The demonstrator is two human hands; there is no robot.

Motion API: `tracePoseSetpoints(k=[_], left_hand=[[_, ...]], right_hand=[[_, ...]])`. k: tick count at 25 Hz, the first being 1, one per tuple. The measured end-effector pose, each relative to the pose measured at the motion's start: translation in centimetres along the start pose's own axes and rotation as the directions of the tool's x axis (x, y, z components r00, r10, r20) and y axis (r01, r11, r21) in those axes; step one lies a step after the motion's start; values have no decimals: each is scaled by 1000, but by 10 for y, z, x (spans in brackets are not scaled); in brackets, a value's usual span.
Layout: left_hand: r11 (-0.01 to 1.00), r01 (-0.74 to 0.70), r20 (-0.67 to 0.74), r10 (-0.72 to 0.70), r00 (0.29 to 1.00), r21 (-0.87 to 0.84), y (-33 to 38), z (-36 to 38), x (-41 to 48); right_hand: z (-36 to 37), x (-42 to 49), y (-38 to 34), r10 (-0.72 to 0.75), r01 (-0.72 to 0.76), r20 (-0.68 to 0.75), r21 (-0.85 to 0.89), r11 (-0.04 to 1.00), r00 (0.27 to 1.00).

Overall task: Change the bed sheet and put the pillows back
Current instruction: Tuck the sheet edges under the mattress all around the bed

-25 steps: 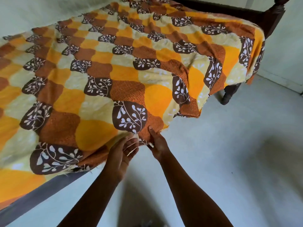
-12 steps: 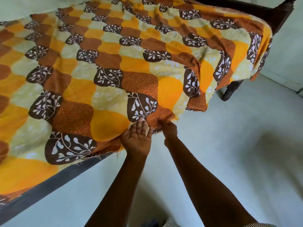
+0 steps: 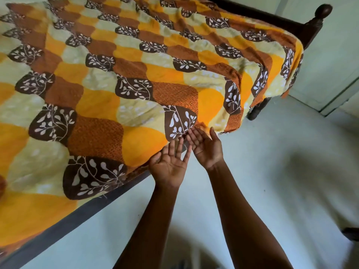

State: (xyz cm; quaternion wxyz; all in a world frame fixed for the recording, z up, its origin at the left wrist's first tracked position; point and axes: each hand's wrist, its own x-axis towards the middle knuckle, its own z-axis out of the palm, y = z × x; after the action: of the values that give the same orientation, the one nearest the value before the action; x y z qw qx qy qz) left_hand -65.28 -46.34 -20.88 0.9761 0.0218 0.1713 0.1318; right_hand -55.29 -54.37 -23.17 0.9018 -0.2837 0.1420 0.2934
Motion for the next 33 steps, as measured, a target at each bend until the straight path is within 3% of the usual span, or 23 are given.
tracePoseSetpoints(k=[5, 8, 11, 14, 19, 22, 26, 30, 33], left_hand=[[999, -39, 37, 39, 999, 11, -3, -8, 5], [990, -96, -92, 106, 990, 105, -10, -7, 8], [957, -74, -239, 145, 960, 282, -19, -3, 6], [962, -87, -268, 158, 950, 257, -39, 8, 3], [959, -235, -219, 265, 939, 156, -41, 21, 14], [958, -231, -177, 260, 949, 169, -40, 18, 14], [951, -208, -170, 249, 953, 228, -33, 12, 12], [853, -187, -351, 388, 853, 488, -32, 8, -16], [806, -340, -373, 542, 753, 485, -11, 2, -58]], right_hand=[[27, 16, 8, 53, -50, 95, -36, 998, 994], [37, 18, 2, 104, -96, 36, -169, 981, 994], [14, -1, -8, 65, -73, -39, -267, 961, 997], [-16, -8, -17, -3, -13, -110, -141, 990, 994], [-3, 9, -21, 15, -15, 13, -9, 1000, 1000], [11, 24, -24, 41, -45, 68, 48, 998, 997], [28, 41, -33, 41, -45, 35, 134, 990, 999], [10, 11, -28, 35, -35, -6, -47, 998, 999], [-5, -32, 3, 149, -150, -25, -117, 982, 989]])
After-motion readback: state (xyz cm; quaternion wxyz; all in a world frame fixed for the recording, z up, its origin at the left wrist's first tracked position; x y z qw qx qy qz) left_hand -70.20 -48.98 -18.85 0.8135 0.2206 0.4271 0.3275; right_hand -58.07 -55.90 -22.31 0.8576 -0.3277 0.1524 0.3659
